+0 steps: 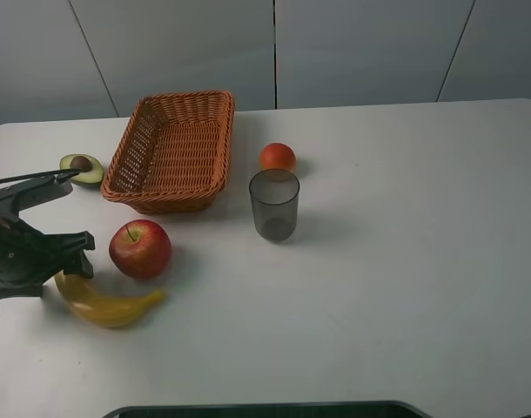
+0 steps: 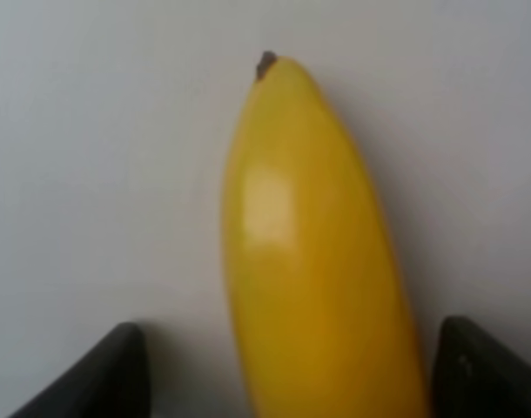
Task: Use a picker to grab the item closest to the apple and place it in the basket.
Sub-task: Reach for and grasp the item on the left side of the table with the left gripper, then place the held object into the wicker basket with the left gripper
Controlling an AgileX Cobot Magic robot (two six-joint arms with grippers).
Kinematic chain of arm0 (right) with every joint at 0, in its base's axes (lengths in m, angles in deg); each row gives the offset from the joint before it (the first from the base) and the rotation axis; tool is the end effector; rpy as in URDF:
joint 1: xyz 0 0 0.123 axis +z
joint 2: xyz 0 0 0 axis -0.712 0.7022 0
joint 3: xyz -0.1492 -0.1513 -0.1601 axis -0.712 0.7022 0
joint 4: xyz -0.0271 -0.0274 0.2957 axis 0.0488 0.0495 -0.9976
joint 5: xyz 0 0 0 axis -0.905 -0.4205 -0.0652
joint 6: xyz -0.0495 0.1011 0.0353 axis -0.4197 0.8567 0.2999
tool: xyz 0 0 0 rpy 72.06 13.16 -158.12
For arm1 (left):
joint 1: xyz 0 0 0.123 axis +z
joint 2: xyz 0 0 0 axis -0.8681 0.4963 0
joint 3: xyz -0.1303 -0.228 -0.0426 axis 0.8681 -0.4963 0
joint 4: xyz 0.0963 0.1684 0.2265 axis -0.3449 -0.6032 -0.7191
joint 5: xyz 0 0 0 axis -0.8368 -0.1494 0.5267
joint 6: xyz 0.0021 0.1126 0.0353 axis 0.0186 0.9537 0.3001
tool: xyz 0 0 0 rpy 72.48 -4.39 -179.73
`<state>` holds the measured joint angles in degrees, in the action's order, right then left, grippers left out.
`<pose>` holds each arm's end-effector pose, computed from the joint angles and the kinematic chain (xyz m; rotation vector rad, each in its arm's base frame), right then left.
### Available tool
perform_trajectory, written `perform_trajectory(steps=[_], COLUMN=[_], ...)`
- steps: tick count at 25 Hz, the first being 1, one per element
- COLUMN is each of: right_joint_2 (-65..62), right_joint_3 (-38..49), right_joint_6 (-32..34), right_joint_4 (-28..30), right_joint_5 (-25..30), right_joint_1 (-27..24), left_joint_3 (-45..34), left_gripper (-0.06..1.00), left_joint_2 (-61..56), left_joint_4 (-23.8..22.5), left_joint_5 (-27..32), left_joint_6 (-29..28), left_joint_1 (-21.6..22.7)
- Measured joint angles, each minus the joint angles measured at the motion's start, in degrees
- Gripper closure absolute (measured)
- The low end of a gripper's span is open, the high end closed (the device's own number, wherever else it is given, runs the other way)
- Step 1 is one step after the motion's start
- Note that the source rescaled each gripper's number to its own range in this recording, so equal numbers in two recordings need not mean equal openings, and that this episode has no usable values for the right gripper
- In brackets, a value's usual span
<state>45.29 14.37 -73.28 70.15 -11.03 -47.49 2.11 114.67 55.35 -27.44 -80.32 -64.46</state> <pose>0.0760 -0.0038 0.2876 0.1616 2.0628 0.0387 0.2329 -0.0193 -0.0013 -0.5272 2.8627 -0.1145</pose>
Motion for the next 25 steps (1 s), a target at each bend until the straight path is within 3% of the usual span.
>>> perform_trajectory(steps=[2, 3, 20, 25], right_joint_2=[0.0, 0.0, 0.0, 0.0], right_joint_3=[0.0, 0.0, 0.0, 0.0], right_joint_6=[0.0, 0.0, 0.0, 0.0], right_joint_4=[0.0, 0.0, 0.0, 0.0], right_joint_5=[0.0, 0.0, 0.0, 0.0], right_joint_1=[0.0, 0.0, 0.0, 0.0], left_joint_3=[0.0, 0.0, 0.0, 0.0], left_gripper=[0.94, 0.9, 0.91, 0.91], left_joint_2=[0.1, 0.1, 0.2, -1.0], left_joint_4=[0.0, 0.0, 1.0, 1.0], left_joint_5=[0.0, 0.0, 0.0, 2.9], left_joint_6=[-0.1, -0.1, -0.2, -0.2], left_joint_1=[0.0, 0.0, 0.0, 0.0])
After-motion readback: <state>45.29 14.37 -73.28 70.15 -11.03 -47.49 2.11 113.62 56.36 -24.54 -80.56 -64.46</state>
